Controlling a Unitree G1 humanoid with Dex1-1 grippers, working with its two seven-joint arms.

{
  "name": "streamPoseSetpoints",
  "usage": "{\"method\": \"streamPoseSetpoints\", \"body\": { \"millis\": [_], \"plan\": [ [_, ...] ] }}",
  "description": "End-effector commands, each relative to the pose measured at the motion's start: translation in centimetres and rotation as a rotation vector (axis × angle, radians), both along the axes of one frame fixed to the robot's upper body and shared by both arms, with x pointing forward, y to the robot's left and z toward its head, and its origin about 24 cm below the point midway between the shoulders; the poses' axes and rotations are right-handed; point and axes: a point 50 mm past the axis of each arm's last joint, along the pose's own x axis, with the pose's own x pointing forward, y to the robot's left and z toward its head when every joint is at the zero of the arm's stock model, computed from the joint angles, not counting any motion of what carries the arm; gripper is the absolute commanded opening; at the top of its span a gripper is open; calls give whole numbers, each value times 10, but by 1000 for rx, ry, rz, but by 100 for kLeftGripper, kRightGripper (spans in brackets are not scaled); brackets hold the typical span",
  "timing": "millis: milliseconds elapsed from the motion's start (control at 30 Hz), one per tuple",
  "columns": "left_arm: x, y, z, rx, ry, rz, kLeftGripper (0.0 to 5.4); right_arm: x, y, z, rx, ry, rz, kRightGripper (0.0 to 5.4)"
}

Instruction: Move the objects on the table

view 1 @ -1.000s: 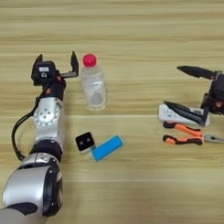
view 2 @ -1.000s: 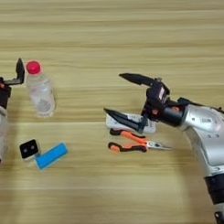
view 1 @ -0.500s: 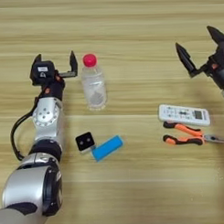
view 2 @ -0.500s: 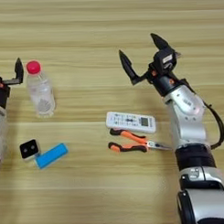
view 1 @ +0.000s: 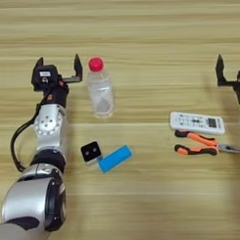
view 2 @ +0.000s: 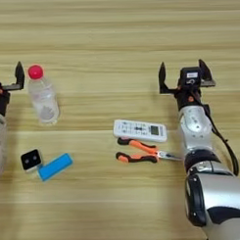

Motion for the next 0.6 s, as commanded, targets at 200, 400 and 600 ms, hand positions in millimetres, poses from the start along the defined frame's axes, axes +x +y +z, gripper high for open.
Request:
{"method": "streamPoseSetpoints", "body": {
  "millis": [200, 400, 600],
  "plan": [
    [-2, 6, 6, 31, -33, -4, 540, -16, -9, 1, -6, -105, -73, 537],
    [-8, 13, 11, 45, -56, -13, 540, -26, -4, 4, -29, -157, -62, 537],
    [-24, 23, 22, 20, -134, -18, 540, -32, 3, 4, -38, -151, -47, 537]
  ]
}}
